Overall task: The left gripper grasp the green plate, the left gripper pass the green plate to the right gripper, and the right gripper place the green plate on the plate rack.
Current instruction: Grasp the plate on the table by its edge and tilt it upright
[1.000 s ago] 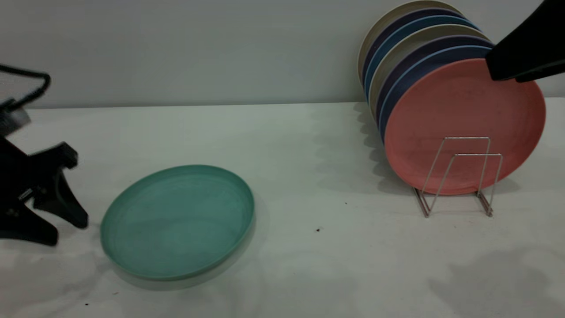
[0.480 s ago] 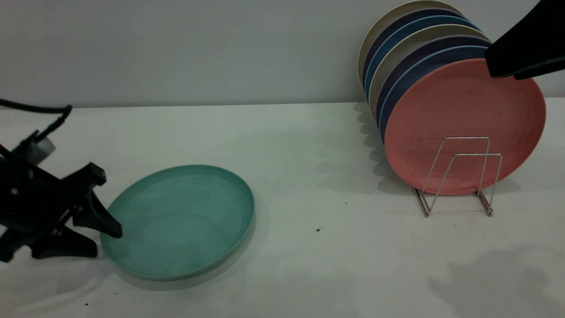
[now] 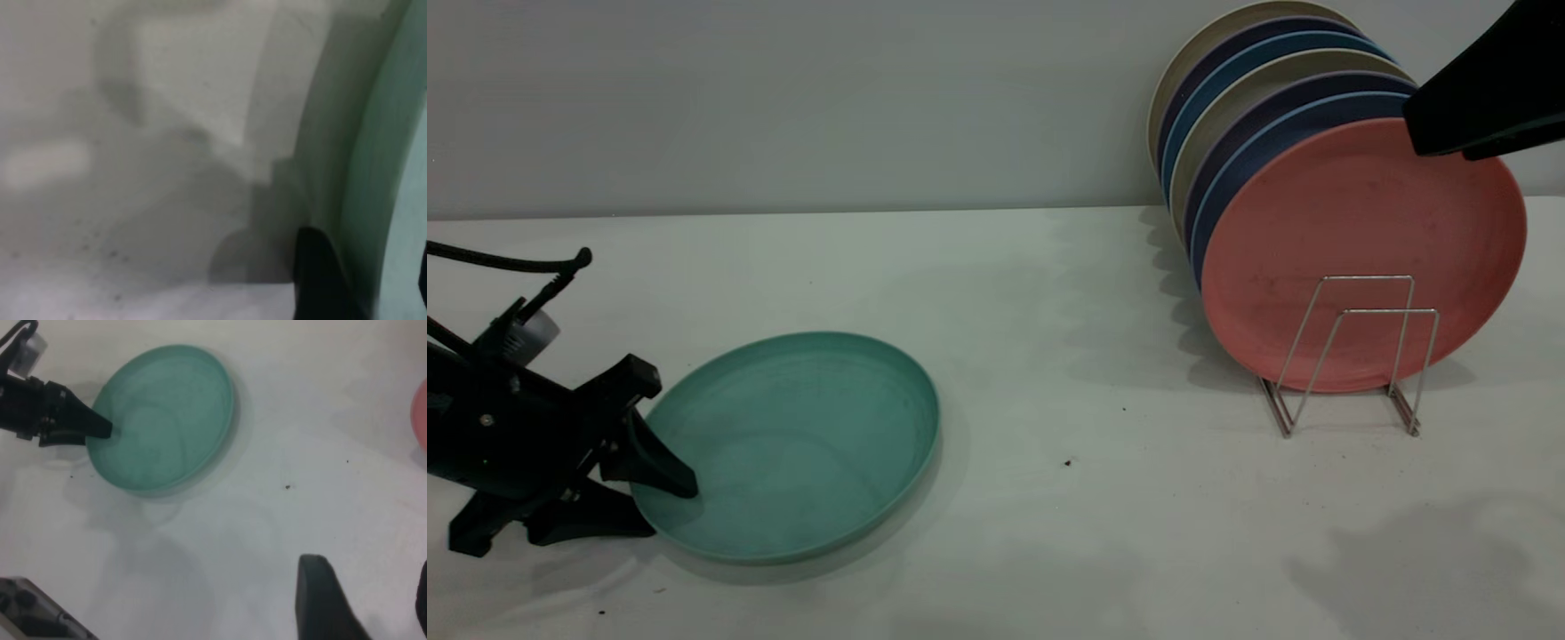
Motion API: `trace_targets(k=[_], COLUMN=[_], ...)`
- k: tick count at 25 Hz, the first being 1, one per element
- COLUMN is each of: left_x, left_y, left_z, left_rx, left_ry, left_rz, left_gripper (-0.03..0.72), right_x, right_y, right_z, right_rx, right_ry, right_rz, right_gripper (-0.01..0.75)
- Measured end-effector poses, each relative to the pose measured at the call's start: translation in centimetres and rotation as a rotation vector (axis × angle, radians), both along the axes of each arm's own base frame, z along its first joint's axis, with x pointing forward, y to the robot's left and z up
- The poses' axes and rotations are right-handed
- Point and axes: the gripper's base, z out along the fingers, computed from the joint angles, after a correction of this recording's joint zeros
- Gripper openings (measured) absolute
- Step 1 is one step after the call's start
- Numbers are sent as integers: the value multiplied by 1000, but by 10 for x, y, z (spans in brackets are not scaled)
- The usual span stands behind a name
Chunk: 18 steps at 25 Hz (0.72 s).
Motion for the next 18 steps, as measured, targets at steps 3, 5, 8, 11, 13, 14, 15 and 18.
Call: trace_targets(k=[3, 5, 8, 11, 13, 14, 15, 18], left_x=[0, 0, 1, 1, 1, 1, 1, 4], left_y=[-1, 0, 0, 0, 0, 0, 0, 1], left_z=[-3, -4, -5, -6, -6, -6, -5, 2], left_rx=[-12, -9, -2, 5, 9, 11, 15, 40], left_ry=[4, 6, -1, -10, -19, -26, -34, -74], left_rz=[3, 6, 8, -3, -16, -27, -37, -69], left_gripper=[315, 216, 62, 20, 18, 18, 18, 18], right_x=[0, 0, 0, -1, -2, -2, -2, 2], right_y=[0, 0, 0, 1, 2, 3, 4, 5], right_z=[0, 0, 0, 0, 0, 1, 1, -4], right_rx=[0, 0, 0, 12, 29, 43, 61, 92], right_ry=[0, 0, 0, 10, 23, 31, 41, 70], right_rz=[0, 0, 1, 8, 12, 8, 1, -12], right_gripper=[363, 363, 363, 363, 363, 363, 363, 363])
